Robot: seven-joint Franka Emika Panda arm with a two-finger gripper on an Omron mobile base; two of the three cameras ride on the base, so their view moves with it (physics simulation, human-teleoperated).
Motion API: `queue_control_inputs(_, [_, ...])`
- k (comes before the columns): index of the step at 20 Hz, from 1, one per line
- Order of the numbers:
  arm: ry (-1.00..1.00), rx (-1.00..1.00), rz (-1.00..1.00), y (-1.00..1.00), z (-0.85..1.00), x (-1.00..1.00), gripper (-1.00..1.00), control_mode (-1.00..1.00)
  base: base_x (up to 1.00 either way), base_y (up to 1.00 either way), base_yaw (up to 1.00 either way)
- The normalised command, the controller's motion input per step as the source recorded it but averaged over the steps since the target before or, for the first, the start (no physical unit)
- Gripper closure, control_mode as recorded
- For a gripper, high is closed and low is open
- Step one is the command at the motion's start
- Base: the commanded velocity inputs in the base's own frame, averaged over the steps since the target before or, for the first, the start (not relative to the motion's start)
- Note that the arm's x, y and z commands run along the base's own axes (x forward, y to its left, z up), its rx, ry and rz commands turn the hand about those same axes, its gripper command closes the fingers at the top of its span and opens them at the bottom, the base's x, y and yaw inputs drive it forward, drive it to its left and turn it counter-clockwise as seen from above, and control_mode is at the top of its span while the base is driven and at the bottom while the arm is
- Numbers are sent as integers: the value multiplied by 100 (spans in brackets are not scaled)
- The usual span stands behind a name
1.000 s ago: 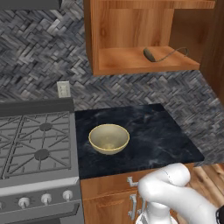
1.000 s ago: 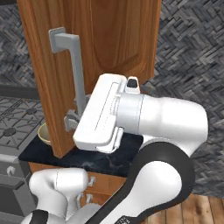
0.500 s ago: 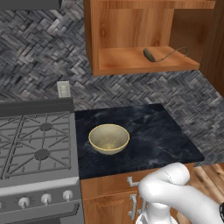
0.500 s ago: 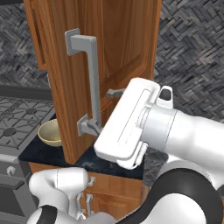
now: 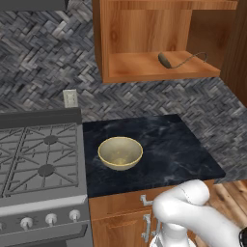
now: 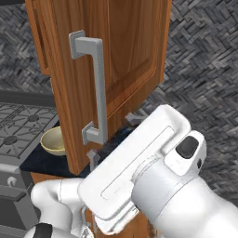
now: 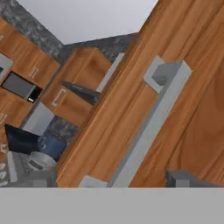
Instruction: Open the cabinet and move the ladle to the pot. Then close the cabinet.
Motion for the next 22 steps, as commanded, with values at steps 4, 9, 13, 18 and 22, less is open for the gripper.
queue_control_inputs(4, [-14,0,-46,97,0,-56,-100,-100,0,0,0])
queue_control_inputs(9, [-12,-4,-40,100,0,-1,-100,-100,0,0,0])
queue_control_inputs(13, [-7,-14,-41,100,4,18,-100,-100,0,0,0])
queue_control_inputs(18, [-5,-18,-40,100,3,24,-100,-100,0,0,0])
queue_control_inputs(22, [-8,-19,-39,98,0,28,-100,-100,0,0,0])
